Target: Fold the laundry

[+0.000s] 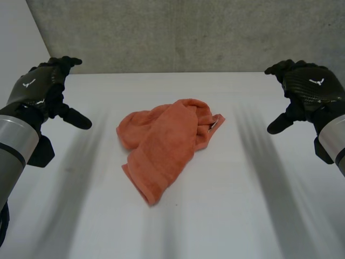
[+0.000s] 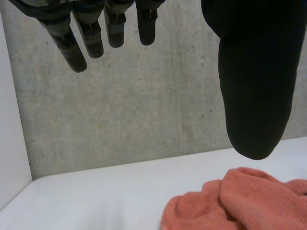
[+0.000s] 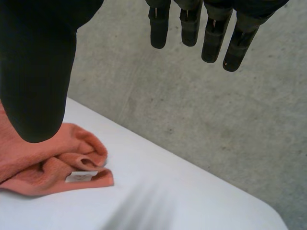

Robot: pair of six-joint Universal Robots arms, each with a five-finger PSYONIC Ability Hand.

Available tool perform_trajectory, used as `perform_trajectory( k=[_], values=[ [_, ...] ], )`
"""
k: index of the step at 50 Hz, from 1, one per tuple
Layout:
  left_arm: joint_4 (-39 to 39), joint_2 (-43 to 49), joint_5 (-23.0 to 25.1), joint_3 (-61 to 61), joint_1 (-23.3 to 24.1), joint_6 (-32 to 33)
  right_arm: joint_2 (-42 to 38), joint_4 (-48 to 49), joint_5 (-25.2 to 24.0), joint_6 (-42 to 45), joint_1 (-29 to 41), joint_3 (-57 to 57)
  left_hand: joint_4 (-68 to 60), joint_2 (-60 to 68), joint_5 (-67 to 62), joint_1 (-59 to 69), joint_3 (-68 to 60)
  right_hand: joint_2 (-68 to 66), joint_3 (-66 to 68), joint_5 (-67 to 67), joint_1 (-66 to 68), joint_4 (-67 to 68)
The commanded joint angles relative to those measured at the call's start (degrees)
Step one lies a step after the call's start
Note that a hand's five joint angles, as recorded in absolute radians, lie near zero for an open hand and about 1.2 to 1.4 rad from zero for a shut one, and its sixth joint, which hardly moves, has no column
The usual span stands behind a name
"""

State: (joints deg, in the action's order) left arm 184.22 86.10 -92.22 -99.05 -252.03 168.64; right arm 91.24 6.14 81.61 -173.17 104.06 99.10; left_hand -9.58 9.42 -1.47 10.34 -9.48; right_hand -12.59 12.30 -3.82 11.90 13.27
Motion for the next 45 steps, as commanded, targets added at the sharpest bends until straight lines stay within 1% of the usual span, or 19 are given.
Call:
perform_trajectory(
  k=[1, 4, 10, 12, 15, 17, 18, 20, 21, 23, 24, 26, 32, 34, 40, 42, 43, 44, 45],
  values=[
    [0.0, 4.15, 0.2, 0.08, 0.48, 0.11, -3.08, -0.34, -4.52, -0.06, 0.09, -0.22, -1.48, 1.63, 0.42, 0.71, -1.57, 2.59, -2.3, 3.82, -1.9, -3.27],
    [0.0, 5.39, 0.28, 0.26, 0.66, 0.11, -4.48, -0.34, -6.28, 0.11, 0.09, -0.22, -1.65, 1.8, 0.25, 0.88, -1.74, 2.59, -2.3, 3.82, -1.9, -3.27],
    [0.35, 13.04, 1.6, 1.49, 0.84, 0.11, -6.33, -0.52, -6.64, 0.2, 0.27, -0.22, -5.01, 5.17, -3.11, 4.25, -5.11, 2.59, -2.3, 3.82, -1.9, -3.27],
    [1.48, 18.63, 1.78, 4.11, 1.1, 0.11, -7.65, -0.61, -6.64, 0.38, 0.7, -0.22, -4.84, 5.0, -2.95, 4.08, -4.94, 2.59, -2.3, 3.82, -1.9, -3.27],
    [2.63, 22.0, 1.69, 5.97, 1.36, 0.2, -8.79, -0.69, -6.55, 0.9, 1.32, -0.31, -4.67, 4.83, -2.78, 3.91, -4.77, 2.59, -2.3, 3.82, -1.9, -3.27],
    [4.56, 28.56, 1.87, 11.04, 1.54, 0.55, -9.23, -0.7, -6.38, 1.6, 1.49, -0.31, -4.84, 5.0, -2.95, 4.08, -4.94, 2.59, -2.3, 3.82, -1.9, -3.27],
    [4.57, 28.59, 1.87, 11.07, 1.54, 0.55, -9.24, -0.7, -6.38, 1.61, 1.5, -0.31, -4.84, 5.0, -2.95, 4.08, -4.94, 2.59, -2.3, 3.82, -1.9, -3.27],
    [4.92, 35.59, 2.04, 17.1, 1.8, 2.29, -9.93, -0.7, -6.12, 3.36, 1.93, -0.31, -4.84, 5.0, -2.95, 4.08, -4.94, 2.59, -2.3, 3.82, -1.9, -3.27],
    [4.92, 35.62, 2.04, 17.13, 1.8, 2.31, -9.94, -0.7, -6.11, 3.37, 1.94, -0.31, -4.84, 5.0, -2.95, 4.08, -4.94, 2.59, -2.3, 3.82, -1.9, -3.27],
    [4.92, 41.48, 2.22, 22.64, 1.8, 6.33, -10.38, -0.7, -5.76, 5.03, 2.46, -0.22, -5.01, 5.17, -3.11, 4.25, -5.11, 2.59, -2.3, 3.82, -1.9, -3.27],
    [4.92, 41.51, 2.22, 22.67, 1.8, 6.35, -10.38, -0.7, -5.76, 5.04, 2.46, -0.22, -5.01, 5.17, -3.11, 4.25, -5.11, 2.59, -2.3, 3.82, -1.9, -3.27],
    [5.27, 45.89, 2.22, 26.52, 1.89, 10.55, -10.55, -0.61, -5.68, 6.17, 2.64, -0.13, -6.68, 6.83, -4.78, 5.91, -6.77, 2.59, -2.3, 3.82, -1.9, -3.27],
    [6.32, 49.77, 2.75, 29.26, 1.98, 13.03, -10.73, -0.52, -5.59, 6.53, 2.64, -0.04, -12.58, 12.74, -10.68, 11.82, -12.68, 2.59, -2.3, 3.82, -1.9, -3.27],
    [8.25, 51.44, 4.49, 30.14, 2.24, 13.12, -11.52, -0.52, -5.59, 6.71, 2.64, -0.04, -17.26, 17.41, -15.36, 16.49, -17.35, 2.59, -2.3, 3.82, -1.9, -3.27],
    [9.22, 52.76, 7.23, 30.67, 2.95, 13.12, -12.31, -0.43, -5.59, 6.79, 2.55, -0.22, -19.81, 19.97, -17.92, 19.05, -19.91, 2.59, -2.3, 3.82, -1.9, -3.27],
    [9.49, 52.76, 8.19, 30.67, 3.56, 13.2, -12.66, -0.34, -5.59, 6.79, 2.64, -0.31, -31.35, 31.51, -29.46, 30.59, -31.45, 2.59, -2.3, 3.82, -1.9, -3.27],
    [9.49, 52.76, 8.19, 30.67, 3.56, 13.21, -12.66, -0.34, -5.59, 6.79, 2.64, -0.31, -31.42, 31.58, -29.52, 30.66, -31.52, 2.59, -2.3, 3.82, -1.9, -3.27],
    [9.92, 52.59, 8.19, 30.67, 3.82, 13.21, -12.92, -0.34, -5.59, 6.79, 2.55, -0.39, -42.91, 43.07, -41.01, 42.15, -43.01, 2.59, -2.3, 3.82, -1.9, -3.27],
    [10.71, 52.41, 8.19, 30.49, 4.26, 13.21, -13.01, -0.34, -5.59, 6.79, 2.64, -0.39, -58.18, 58.34, -56.28, 57.42, -58.28, 2.59, -2.3, 3.82, -1.9, -3.27]
  ],
)
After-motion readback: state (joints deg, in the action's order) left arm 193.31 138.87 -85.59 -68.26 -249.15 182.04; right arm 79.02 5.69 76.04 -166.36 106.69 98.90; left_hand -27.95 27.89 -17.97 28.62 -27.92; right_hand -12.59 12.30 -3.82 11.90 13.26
